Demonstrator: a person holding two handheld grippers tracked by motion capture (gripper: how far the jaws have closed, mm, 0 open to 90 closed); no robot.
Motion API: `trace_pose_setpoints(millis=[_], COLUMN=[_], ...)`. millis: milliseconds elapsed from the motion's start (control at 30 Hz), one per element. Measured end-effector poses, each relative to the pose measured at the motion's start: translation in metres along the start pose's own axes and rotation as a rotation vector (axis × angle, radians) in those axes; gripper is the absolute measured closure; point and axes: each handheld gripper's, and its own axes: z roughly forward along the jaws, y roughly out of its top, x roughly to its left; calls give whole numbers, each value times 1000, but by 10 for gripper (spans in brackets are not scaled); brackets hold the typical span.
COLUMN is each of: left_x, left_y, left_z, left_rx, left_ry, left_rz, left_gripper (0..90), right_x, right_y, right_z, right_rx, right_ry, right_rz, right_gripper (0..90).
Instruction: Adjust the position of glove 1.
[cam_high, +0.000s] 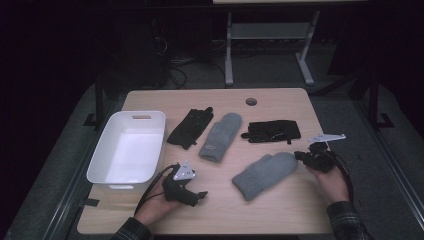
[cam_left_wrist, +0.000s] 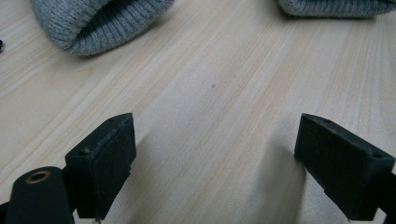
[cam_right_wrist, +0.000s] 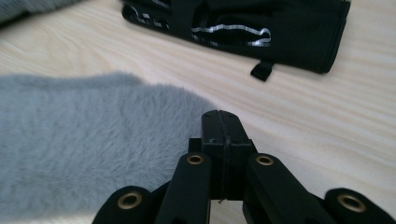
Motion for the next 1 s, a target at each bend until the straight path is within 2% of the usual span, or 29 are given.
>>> trace_pose_setpoints(millis=[200, 400, 567, 633, 667, 700, 733, 1000], left_x=[0, 0, 0, 0, 0, 0, 0, 0], left_y=[0, 0, 0, 0, 0, 0, 0, 0], left_z=[0, 0, 0, 0, 0, 0, 0, 0], left_rx=[2, 4, 5, 5, 5, 5, 5, 5], left_ry=[-1, -1, -1, -1, -1, -1, -1, -1], left_rz=[0, 1, 1, 1, 1, 1, 0, 1], left_gripper=[119, 119, 119, 119, 118, 118, 119, 118], right_x=[7, 19, 32, 37, 43, 43, 50, 66], right_y=[1, 10, 20, 25, 30, 30, 34, 37], right_z=[6, 25, 40, 45, 49, 49, 54, 60], right_rx=[27, 62, 54, 68, 70, 70, 66, 66], right_ry=[11, 43, 65, 76, 88, 88, 101, 128], right_rz=[-14, -44, -89, -94, -112, -112, -130, -168], right_gripper=[898, 899, 899, 899, 899, 899, 899, 899])
